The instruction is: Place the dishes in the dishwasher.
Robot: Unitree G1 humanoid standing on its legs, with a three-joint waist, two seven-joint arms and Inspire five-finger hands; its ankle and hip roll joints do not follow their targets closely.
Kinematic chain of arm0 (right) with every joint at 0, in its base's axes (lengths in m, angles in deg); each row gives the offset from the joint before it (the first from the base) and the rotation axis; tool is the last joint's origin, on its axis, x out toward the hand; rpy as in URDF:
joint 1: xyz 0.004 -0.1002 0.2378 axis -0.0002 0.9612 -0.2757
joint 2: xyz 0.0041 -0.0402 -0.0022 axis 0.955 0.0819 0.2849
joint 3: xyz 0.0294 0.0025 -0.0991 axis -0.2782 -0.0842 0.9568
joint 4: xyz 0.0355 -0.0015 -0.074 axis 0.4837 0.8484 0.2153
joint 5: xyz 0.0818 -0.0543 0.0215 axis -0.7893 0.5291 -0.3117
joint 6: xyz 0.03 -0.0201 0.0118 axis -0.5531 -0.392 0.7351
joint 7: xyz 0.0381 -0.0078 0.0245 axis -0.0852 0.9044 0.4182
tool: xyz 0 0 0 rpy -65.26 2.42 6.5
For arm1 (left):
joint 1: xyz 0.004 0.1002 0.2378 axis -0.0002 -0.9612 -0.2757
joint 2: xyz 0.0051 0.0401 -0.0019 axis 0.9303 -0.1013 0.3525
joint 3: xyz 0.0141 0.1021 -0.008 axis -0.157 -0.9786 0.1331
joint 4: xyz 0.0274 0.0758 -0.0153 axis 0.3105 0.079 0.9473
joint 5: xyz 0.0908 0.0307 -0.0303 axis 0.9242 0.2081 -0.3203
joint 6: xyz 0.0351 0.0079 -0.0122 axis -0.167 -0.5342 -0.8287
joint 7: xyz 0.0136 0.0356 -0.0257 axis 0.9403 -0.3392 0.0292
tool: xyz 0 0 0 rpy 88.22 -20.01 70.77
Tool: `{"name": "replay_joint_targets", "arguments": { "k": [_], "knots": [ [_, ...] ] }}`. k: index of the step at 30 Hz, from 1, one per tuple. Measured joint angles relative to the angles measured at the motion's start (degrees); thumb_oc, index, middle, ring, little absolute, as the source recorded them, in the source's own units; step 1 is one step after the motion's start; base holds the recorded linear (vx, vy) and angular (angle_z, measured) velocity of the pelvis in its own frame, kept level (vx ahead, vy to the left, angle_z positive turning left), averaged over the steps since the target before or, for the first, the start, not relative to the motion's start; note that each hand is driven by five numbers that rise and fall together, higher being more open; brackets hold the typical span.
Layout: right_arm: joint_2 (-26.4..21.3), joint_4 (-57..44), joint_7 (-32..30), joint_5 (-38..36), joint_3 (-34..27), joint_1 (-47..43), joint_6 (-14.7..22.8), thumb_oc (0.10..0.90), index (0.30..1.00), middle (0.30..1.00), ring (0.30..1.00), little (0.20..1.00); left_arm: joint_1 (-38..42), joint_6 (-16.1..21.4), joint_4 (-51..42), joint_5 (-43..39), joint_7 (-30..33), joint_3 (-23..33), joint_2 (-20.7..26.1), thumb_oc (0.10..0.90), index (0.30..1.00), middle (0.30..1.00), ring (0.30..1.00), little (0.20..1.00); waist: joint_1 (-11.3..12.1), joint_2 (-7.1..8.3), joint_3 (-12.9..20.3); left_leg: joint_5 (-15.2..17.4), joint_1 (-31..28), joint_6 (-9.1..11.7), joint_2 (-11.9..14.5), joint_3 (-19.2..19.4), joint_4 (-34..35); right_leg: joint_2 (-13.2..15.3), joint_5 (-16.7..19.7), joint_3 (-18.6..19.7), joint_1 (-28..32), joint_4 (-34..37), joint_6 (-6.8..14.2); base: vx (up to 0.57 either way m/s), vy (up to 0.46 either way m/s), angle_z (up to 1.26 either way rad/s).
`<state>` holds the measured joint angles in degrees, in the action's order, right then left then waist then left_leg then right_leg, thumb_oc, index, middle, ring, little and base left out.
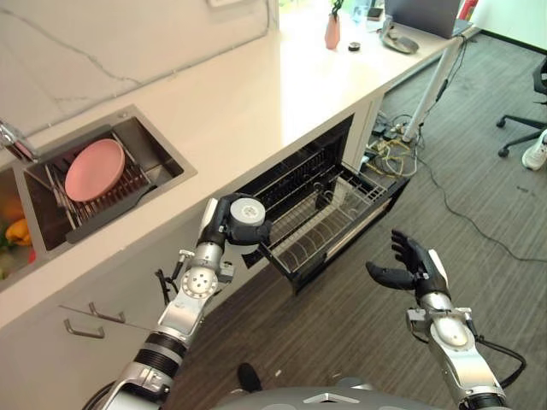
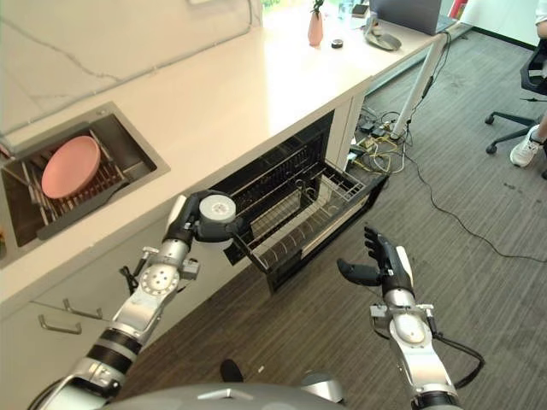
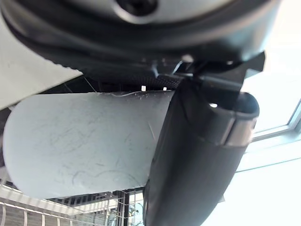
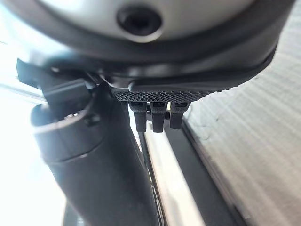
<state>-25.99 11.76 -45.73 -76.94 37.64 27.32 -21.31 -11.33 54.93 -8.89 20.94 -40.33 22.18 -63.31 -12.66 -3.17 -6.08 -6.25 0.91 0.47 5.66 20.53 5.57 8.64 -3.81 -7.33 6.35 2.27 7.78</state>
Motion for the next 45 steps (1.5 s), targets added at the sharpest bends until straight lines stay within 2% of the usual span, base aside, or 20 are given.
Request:
{"name": "replay_joint_targets", "arguments": {
  "k": [1, 2, 5, 6, 7, 11, 16, 28, 32, 39, 45],
  "knots": [
    [-0.1, -1.6, 0.7, -1.1, 0.1, -0.3, 0.6, 0.8, 0.9, 0.9, 0.9, 0.9, 0.5, 0.1, 0.1, -1.6, 0.0, -0.9, 0.0, 0.4, 0.3, 0.3, 0.3, 0.3, -0.1, -0.42, 0.4, 0.0, 0.0, 1.0, 0.3, 0.5, 0.0, -0.5, 1.5, 0.0, 1.0, 2.6, -1.2, 0.0, -0.031, -0.07],
    [-0.1, -1.6, 0.7, -1.1, 0.1, -0.3, 0.6, 0.8, 0.9, 0.9, 0.9, 0.9, 0.5, 0.1, 0.1, -1.6, 0.0, -0.9, 0.0, 0.4, 0.3, 0.3, 0.3, 0.3, -0.1, -0.42, 0.4, 0.0, 0.0, 1.0, 0.3, 0.5, 0.0, -0.5, 1.5, 0.0, 1.0, 2.6, -1.2, 0.0, -0.033, -0.14],
    [-1.1, -3.2, 0.9, -4.4, 0.1, -2.1, 1.8, 0.8, 0.9, 0.9, 0.9, 0.9, 3.2, 0.5, 1.4, -5.8, -0.2, -2.2, -2.4, 0.4, 0.3, 0.3, 0.3, 0.3, -0.6, -1.89, 1.2, -0.4, -0.5, 2.2, 0.8, 0.9, 0.0, -1.1, 2.1, 0.0, 2.0, 3.3, -1.8, 0.0, -0.073, -0.05],
    [-1.1, -3.2, 0.9, -4.4, 0.1, -2.1, 1.8, 0.8, 0.9, 0.9, 0.9, 0.9, 3.2, 0.5, 1.4, -5.8, -0.2, -2.2, -2.4, 0.4, 0.3, 0.3, 0.3, 0.3, -0.6, -1.89, 1.2, -0.4, -0.5, 2.2, 0.8, 0.9, 0.0, -1.1, 2.1, 0.0, 2.0, 3.3, -1.8, -0.01, -0.045, 0.0],
    [-1.5, -3.3, 0.9, -6.0, 0.5, -3.6, 1.8, 0.8, 0.9, 0.9, 0.9, 0.9, 7.4, 0.6, 3.8, -9.4, -0.3, -3.8, -2.8, 0.4, 0.3, 0.3, 0.3, 0.3, -0.9, -1.93, 1.2, -0.5, -0.5, 2.2, 0.8, 0.9, -0.3, -1.1, 2.1, -0.1, 2.1, 3.3, -1.8, 0.0, 0.0, 0.0],
    [-1.7, -3.3, 2.6, -7.3, 4.8, -6.3, 2.1, 0.8, 0.9, 0.9, 0.9, 0.9, 16.0, 1.1, 6.6, -12.7, -0.4, -6.1, -1.6, 0.4, 0.3, 0.3, 0.3, 0.3, -1.8, -1.39, 1.3, -0.5, -0.7, 2.2, 0.6, 0.9, -0.3, -0.9, 2.0, -0.4, 2.4, 3.3, -1.8, 0.01, -0.041, 0.02],
    [-1.4, -3.3, 4.4, -7.8, 7.3, -8.0, 2.1, 0.8, 0.9, 0.9, 0.9, 0.9, 21.1, 2.1, 8.3, -13.6, -0.5, -6.4, -1.5, 0.4, 0.3, 0.3, 0.3, 0.3, -2.1, -1.38, 1.3, -0.4, -0.7, 2.3, 0.5, 0.5, 0.0, -0.9, 1.9, -0.6, 2.4, 3.3, -1.7, 0.0, -0.021, 0.03],
    [-2.3, -3.4, 5.5, -9.8, 7.7, -9.3, 1.9, 0.8, 0.9, 0.9, 0.9, 0.9, 21.5, 2.2, 8.5, -19.0, -4.3, -6.8, -1.5, 0.4, 0.3, 0.3, 0.3, 0.3, -2.2, -1.26, 1.3, -0.3, 0.0, 2.4, 0.0, 0.2, 0.0, -0.4, 2.0, -1.1, 2.0, 3.3, -1.7, 0.0, 0.002, 0.01],
    [-0.4, -3.3, 5.0, -12.4, 7.5, -9.9, 1.9, 0.8, 0.9, 0.9, 0.9, 0.9, 20.8, 2.2, 8.5, -19.5, -5.3, -8.1, -1.6, 0.4, 0.3, 0.3, 0.3, 0.3, -1.9, -0.89, 1.3, -0.2, 0.0, 2.4, 0.0, -0.5, 0.0, -0.5, 2.0, -1.7, 2.4, 3.3, -1.7, 0.0, 0.016, 0.08],
    [1.1, -2.2, 5.7, -24.6, 9.4, -16.5, 1.8, 0.8, 0.9, 0.9, 0.9, 0.9, 19.7, 2.0, 8.5, -22.9, -7.9, -8.2, -2.1, 0.4, 0.3, 0.3, 0.3, 0.3, -1.5, 0.44, 1.6, -0.3, 0.0, 2.3, -0.1, -0.6, 0.0, -0.4, 2.0, -1.8, 2.4, 3.3, -1.7, 0.0, 0.0, 0.0],
    [0.7, -0.9, 7.1, -29.8, 11.1, -18.3, 1.6, 0.8, 0.9, 0.9, 0.9, 0.9, 19.8, 2.0, 8.5, -24.5, -8.9, -8.3, -1.9, 0.4, 0.3, 0.3, 0.3, 0.3, -0.7, 1.36, 2.1, -0.3, 0.1, 2.3, -0.1, -0.8, 0.0, -0.5, 2.0, -2.0, 2.5, 3.3, -1.7, 0.0, 0.0, 0.0]
  ]
}}
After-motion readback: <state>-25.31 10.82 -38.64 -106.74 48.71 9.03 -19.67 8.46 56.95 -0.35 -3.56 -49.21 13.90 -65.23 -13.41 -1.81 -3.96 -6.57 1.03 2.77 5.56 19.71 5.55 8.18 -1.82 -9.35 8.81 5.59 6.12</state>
